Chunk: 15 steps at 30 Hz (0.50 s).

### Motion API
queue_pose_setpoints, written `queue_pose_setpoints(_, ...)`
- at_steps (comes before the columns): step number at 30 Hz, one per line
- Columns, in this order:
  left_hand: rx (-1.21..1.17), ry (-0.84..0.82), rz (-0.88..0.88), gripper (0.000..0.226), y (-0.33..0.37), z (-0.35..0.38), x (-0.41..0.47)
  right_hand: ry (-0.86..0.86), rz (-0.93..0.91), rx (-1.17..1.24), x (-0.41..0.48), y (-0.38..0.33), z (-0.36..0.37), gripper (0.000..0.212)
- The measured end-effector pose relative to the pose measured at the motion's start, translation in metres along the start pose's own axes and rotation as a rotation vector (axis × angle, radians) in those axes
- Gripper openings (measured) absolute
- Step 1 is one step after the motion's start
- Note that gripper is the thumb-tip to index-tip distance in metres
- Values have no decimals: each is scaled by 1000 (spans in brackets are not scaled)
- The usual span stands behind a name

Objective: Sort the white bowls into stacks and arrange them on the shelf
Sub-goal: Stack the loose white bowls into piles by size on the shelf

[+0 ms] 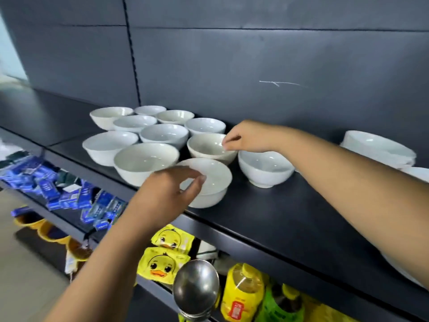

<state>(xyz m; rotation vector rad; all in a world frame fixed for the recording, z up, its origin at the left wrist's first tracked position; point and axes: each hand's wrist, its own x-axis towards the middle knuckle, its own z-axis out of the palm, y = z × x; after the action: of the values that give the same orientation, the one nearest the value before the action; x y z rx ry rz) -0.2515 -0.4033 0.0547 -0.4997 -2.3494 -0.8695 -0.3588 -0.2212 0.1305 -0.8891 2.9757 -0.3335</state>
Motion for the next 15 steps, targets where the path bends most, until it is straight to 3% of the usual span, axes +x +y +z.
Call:
queue_pose_setpoints(7,0,-37,35,47,-29,16,-14,-236,29,-16,22,0,10,34)
queue_pose_setpoints(11,-14,-17,99,43,-33,17,-14,-238,57,3,24,2,11,28)
queue_pose_setpoints(15,2,-10,115,39,-34,17,-13,-197,91,42,30,1,18,39)
